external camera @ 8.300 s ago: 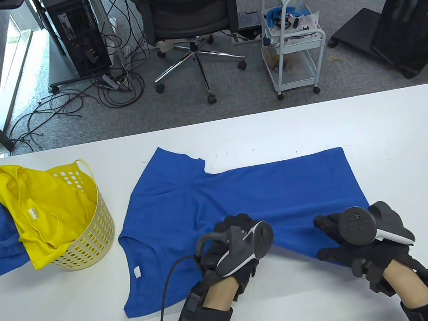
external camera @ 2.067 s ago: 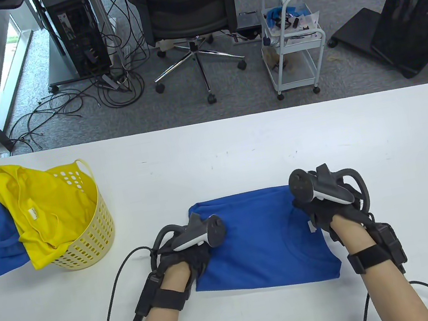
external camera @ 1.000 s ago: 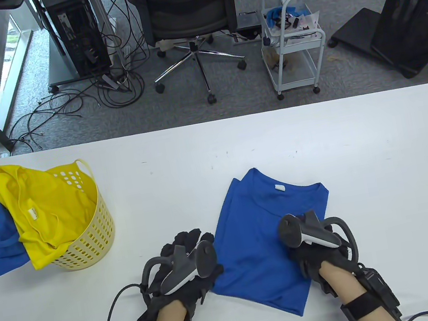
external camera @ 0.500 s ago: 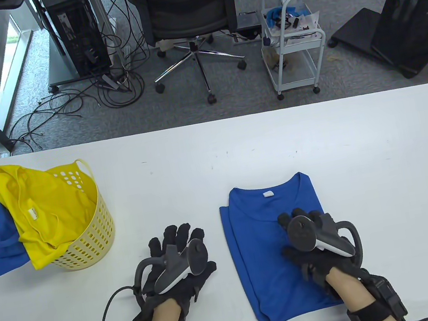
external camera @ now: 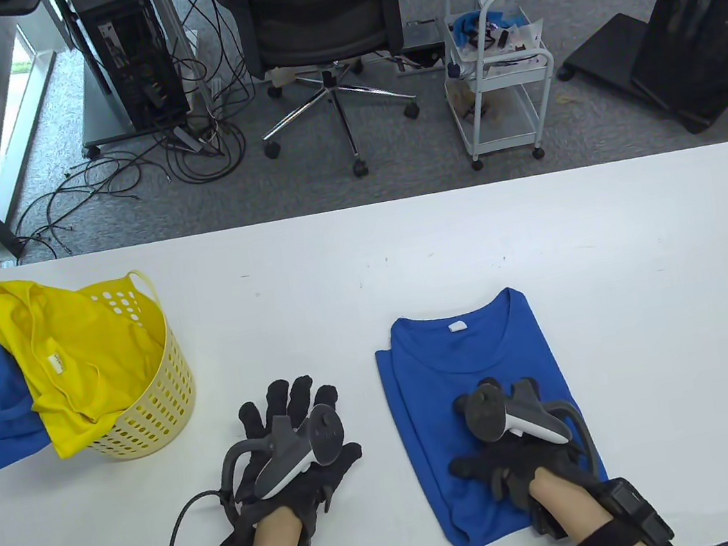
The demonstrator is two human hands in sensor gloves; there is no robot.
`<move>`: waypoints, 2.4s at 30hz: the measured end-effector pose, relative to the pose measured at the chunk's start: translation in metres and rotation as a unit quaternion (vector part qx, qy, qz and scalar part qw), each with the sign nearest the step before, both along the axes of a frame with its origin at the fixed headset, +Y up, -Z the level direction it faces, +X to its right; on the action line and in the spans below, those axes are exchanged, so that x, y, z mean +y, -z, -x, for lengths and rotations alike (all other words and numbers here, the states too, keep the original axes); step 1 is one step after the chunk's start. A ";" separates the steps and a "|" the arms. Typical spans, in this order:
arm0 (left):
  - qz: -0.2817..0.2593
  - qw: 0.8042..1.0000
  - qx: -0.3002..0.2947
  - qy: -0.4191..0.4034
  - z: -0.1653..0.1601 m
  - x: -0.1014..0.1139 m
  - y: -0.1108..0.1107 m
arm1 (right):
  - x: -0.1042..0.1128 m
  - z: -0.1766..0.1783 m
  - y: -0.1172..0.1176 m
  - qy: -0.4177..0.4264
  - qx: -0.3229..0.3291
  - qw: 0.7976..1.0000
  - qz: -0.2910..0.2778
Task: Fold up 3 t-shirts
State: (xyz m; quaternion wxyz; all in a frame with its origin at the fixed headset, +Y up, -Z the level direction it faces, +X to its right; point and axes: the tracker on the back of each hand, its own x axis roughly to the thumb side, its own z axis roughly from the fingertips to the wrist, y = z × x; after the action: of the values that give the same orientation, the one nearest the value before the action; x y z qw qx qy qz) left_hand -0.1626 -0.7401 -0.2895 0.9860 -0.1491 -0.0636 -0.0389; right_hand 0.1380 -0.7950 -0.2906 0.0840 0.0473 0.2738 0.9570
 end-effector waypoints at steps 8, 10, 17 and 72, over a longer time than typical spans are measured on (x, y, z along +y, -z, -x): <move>0.003 1.000 0.004 -0.006 0.001 0.000 -0.001 | -0.003 -0.088 0.023 0.022 -0.096 0.995 0.027; 0.004 1.000 0.005 -0.006 0.001 0.000 0.000 | -0.005 -0.112 0.025 0.033 -0.120 0.992 0.034; 0.006 1.000 0.013 0.005 0.004 -0.001 0.000 | -0.011 -0.165 0.026 0.088 -0.165 0.981 0.059; -0.045 0.995 0.045 -0.075 0.015 0.064 0.001 | 0.039 -0.124 0.004 0.104 -0.012 0.987 -0.120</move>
State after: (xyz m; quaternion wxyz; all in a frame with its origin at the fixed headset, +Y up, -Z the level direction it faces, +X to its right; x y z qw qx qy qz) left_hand -0.1779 -0.6758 -0.2900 0.9937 -0.1011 -0.0284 0.0393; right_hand 0.2621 -0.7556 -0.2950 0.1801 0.0743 0.1496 0.9694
